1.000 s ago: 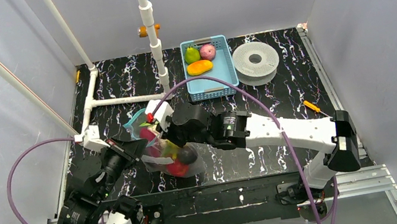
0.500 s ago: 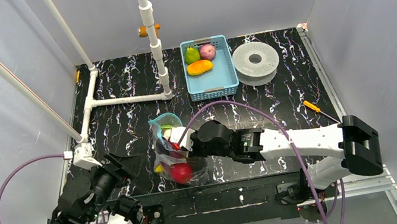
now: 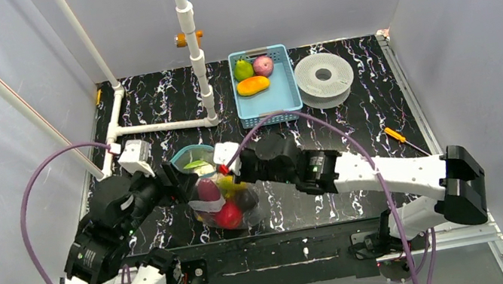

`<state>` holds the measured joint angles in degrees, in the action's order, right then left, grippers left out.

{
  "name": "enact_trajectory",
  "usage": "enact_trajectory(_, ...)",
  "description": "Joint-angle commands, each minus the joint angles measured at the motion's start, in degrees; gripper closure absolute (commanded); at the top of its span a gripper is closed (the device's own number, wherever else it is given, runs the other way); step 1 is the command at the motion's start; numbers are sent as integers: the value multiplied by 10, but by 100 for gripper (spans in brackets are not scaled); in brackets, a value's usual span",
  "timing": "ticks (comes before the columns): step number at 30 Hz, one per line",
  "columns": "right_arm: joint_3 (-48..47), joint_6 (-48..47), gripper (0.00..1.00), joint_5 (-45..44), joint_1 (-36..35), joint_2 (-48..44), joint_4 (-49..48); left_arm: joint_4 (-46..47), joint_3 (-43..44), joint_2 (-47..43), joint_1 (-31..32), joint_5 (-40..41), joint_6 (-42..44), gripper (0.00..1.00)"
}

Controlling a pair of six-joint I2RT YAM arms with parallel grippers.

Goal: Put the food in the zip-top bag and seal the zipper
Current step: Adjust the zipper food storage bag at the center of the board.

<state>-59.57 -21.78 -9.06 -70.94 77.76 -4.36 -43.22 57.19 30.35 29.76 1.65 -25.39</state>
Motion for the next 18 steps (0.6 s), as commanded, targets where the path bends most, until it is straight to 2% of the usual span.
enact_trajectory(1,-86,-7,99,115,47,-12,-18,129,-4,-35,1,-101,164,24)
enact_trajectory(6,-93,-20,99,218,81,-23,22,191,-32,-19,1,-218,313,20)
enact_trajectory(9,-114,-23,99,278,99,-22,78,254,-73,-18,1,-293,368,17)
enact_trajectory(11,-128,-26,99,308,107,-18,105,311,-88,-2,1,-335,374,15)
enact_trajectory(14,-134,-26,99,320,114,-15,124,340,-87,50,1,-370,366,12)
enact_trajectory(16,-137,-31,99,319,118,-12,141,371,-90,104,1,-386,352,2)
enact_trajectory(18,-141,-34,99,328,121,-13,155,400,-104,117,1,-393,360,2)
